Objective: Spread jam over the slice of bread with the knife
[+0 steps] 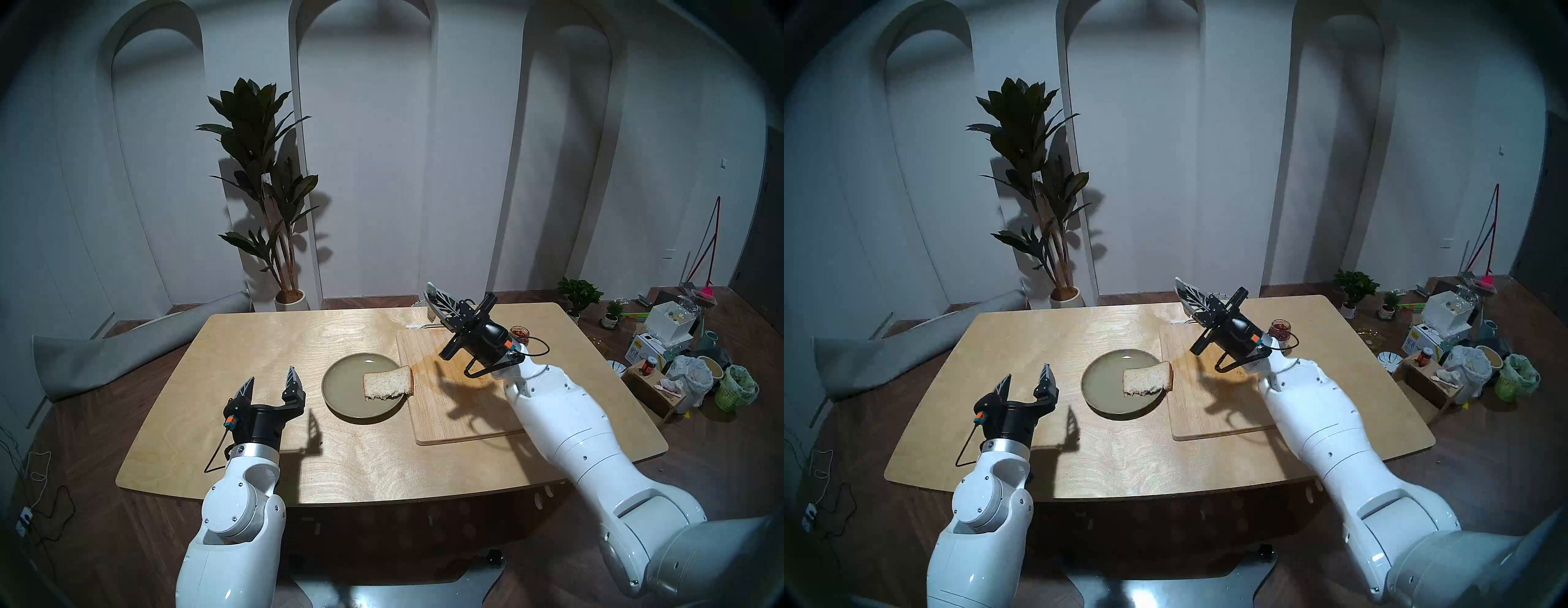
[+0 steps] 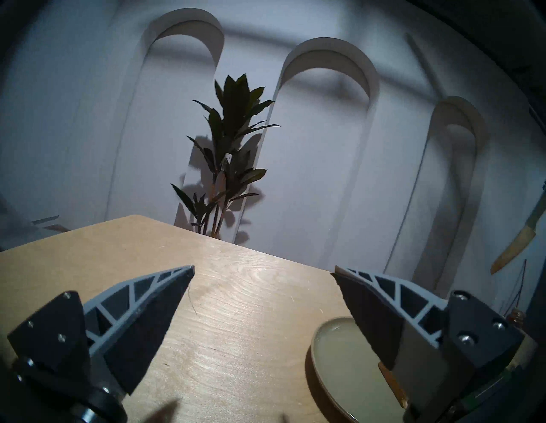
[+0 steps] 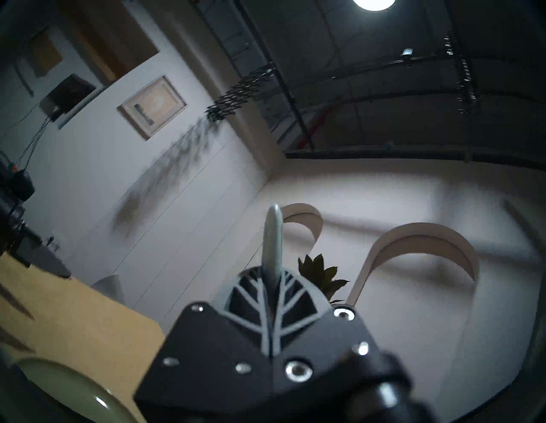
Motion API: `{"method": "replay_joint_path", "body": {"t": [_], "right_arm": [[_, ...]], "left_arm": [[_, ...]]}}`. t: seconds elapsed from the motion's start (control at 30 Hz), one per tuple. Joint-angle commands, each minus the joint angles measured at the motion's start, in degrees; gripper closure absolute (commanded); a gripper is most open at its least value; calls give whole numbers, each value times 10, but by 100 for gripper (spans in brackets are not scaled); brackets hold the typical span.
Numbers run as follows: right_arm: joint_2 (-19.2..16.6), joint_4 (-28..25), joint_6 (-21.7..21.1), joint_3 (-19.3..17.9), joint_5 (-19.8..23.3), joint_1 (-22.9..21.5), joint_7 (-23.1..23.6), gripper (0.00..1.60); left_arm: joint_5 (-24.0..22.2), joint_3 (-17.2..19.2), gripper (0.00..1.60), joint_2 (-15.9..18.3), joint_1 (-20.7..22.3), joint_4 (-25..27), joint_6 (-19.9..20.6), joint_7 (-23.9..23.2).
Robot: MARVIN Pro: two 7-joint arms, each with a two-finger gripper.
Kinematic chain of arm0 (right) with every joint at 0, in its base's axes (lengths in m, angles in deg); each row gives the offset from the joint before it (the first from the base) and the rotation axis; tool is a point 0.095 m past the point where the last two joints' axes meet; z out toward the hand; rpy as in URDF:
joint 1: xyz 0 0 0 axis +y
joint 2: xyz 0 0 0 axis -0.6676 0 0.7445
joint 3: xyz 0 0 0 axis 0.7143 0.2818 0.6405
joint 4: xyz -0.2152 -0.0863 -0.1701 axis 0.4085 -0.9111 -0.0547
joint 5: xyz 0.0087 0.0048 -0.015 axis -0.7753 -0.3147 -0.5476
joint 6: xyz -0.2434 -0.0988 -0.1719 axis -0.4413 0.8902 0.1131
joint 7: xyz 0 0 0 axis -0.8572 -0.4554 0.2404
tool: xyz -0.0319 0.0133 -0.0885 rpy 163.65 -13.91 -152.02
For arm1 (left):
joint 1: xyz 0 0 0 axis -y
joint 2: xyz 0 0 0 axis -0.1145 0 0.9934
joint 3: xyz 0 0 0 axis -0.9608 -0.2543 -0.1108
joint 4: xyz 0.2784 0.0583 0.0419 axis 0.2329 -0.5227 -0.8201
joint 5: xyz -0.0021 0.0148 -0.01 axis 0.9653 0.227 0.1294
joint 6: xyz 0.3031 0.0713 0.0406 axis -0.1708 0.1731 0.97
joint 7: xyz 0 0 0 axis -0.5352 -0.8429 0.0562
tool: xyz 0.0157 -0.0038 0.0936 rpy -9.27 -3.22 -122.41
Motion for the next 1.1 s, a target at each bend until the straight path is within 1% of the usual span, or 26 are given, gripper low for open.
{"method": "replay_joint_path", "body": {"t": [0.0,0.03,0.07,0.1,0.17,0.2,0.23,0.27,0.3,0.33,0.37,0.4,0.43,0.47,0.5,0.57,0.7,0.73,0.77,0.8,0.83,0.9,0.93,1.03,1.07], "right_arm": [[61,-16,-32,-3,78,54,-64,160],[71,-18,-35,-6,89,62,-78,160],[71,-18,-35,-6,89,62,-78,160],[80,-16,-49,-8,108,72,-94,160],[94,-18,-65,-14,131,85,-116,160],[94,-18,-65,-14,131,85,-116,160],[104,-21,-71,-18,140,91,-130,160],[100,-22,-78,-16,152,95,-129,160],[111,-23,-87,-21,161,102,-145,160],[115,-23,-93,-22,172,107,-153,160],[128,-31,-106,-27,194,117,-176,160],[131,-35,-110,-28,203,121,-182,160],[131,-35,-110,-28,203,121,-182,160],[143,-40,-118,-34,215,127,-197,160],[148,-55,-128,-34,238,133,-215,160],[145,-60,-130,-32,245,134,-220,160],[151,-91,-146,-31,290,145,-253,160],[153,-102,-150,-31,309,146,-268,160],[153,-102,-150,-31,309,146,-268,160],[157,-119,-157,-34,320,154,-277,160],[155,-123,-162,-30,336,155,-287,160],[153,-124,-164,-28,344,156,-292,160],[155,-142,-173,-27,355,167,-304,160],[153,-160,-187,-21,384,181,-325,160],[152,-180,-196,-17,404,194,-341,160]], "left_arm": [[8,7,0,37,9,26,10,-27],[11,8,0,41,10,28,15,-30],[11,8,0,41,10,28,15,-30],[14,10,0,46,12,27,19,-34],[17,12,0,51,15,27,28,-37],[17,12,0,51,15,27,28,-37],[19,12,0,55,17,27,32,-40],[20,12,0,58,18,27,38,-43],[21,12,0,62,20,27,45,-46],[26,11,0,68,21,26,52,-49],[31,9,0,76,23,27,67,-55],[32,9,0,80,25,28,73,-58],[32,9,0,80,25,28,73,-58],[32,9,0,82,27,29,82,-61],[39,8,0,92,30,32,95,-67],[40,8,0,93,31,33,100,-68],[47,6,0,105,37,43,126,-78],[49,6,0,109,40,49,138,-82],[49,6,0,109,40,49,138,-82],[50,5,0,111,41,52,145,-84],[49,4,0,114,43,57,158,-89],[51,3,0,116,44,60,164,-90],[53,1,0,119,45,62,173,-93],[59,-6,0,126,47,64,196,-99],[62,-10,0,132,48,66,212,-104]]}}
